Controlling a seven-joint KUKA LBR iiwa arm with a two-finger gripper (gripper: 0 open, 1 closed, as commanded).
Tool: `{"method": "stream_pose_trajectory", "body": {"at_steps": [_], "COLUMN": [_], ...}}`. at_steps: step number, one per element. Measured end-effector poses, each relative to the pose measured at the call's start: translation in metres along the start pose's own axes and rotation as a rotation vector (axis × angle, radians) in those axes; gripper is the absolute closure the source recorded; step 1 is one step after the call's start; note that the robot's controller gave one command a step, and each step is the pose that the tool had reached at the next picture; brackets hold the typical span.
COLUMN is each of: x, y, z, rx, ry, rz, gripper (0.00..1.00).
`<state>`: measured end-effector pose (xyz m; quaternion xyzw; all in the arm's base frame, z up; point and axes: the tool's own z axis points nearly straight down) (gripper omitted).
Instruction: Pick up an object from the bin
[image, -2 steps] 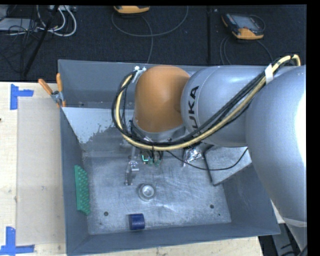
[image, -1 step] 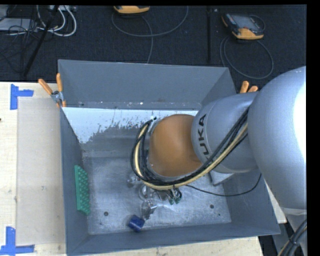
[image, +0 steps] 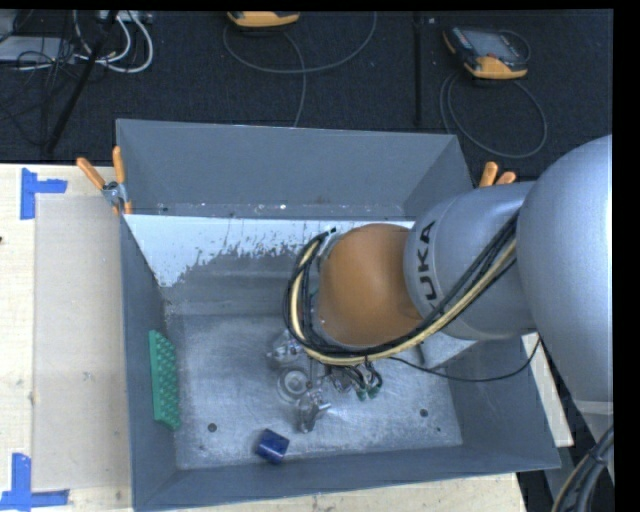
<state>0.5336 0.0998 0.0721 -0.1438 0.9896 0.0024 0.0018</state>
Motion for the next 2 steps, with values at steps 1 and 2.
{"method": "stream_pose_trajectory", "body": {"at_steps": [1, 2], "x": [-0.001, 0.005], "y": [0.0, -0.041], "z": [-0.002, -0.141], "rx": [0.001, 0.006], "ry": [-0.001, -0.002], "rz": [0.003, -0.205], "gripper": [1.0, 1.0]}}
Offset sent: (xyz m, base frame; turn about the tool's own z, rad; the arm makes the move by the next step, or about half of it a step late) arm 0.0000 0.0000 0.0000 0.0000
